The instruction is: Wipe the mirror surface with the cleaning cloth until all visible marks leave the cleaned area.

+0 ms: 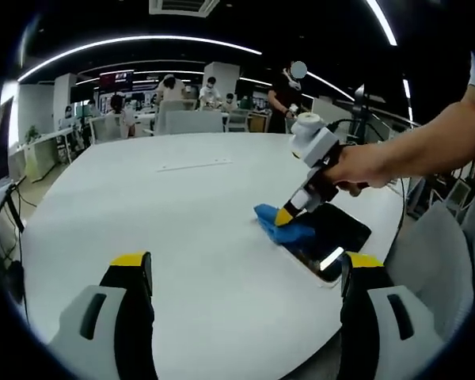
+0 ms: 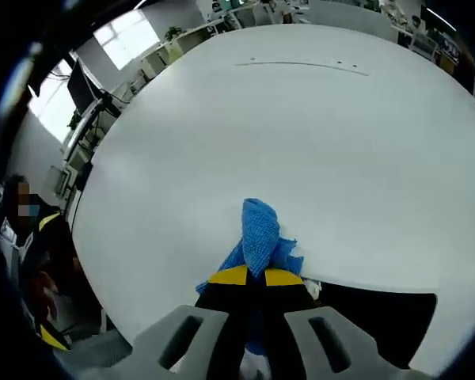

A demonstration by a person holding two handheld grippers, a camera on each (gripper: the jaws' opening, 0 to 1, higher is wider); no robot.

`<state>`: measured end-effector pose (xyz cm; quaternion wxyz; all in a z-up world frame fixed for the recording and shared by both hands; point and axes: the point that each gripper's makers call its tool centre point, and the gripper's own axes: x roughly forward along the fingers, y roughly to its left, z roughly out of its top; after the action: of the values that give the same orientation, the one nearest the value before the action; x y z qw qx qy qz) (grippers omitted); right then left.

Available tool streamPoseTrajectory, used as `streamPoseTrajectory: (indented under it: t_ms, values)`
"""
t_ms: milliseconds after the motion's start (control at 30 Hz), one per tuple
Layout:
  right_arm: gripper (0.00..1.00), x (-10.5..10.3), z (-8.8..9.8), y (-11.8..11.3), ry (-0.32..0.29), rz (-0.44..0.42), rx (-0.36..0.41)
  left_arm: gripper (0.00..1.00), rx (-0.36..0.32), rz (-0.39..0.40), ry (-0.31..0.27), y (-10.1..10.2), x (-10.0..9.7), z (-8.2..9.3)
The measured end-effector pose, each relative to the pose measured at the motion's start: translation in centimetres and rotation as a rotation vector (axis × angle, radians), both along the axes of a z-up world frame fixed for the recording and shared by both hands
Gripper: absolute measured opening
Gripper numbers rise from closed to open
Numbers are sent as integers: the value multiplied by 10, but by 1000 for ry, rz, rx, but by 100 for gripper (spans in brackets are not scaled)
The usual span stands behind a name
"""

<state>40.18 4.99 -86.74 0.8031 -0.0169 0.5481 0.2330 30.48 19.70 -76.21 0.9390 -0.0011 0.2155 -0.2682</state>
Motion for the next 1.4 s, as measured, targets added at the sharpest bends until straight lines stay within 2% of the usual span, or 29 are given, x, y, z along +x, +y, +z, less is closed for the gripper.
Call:
streamPoseTrajectory:
  t_ms: [467, 1400]
  values:
    - [0, -7, 2, -9, -18, 16, -3, 99, 0, 0, -3, -2, 1, 1]
    - [0, -2, -2, -34, -15, -18, -11, 99, 9, -9, -7, -7, 2, 2]
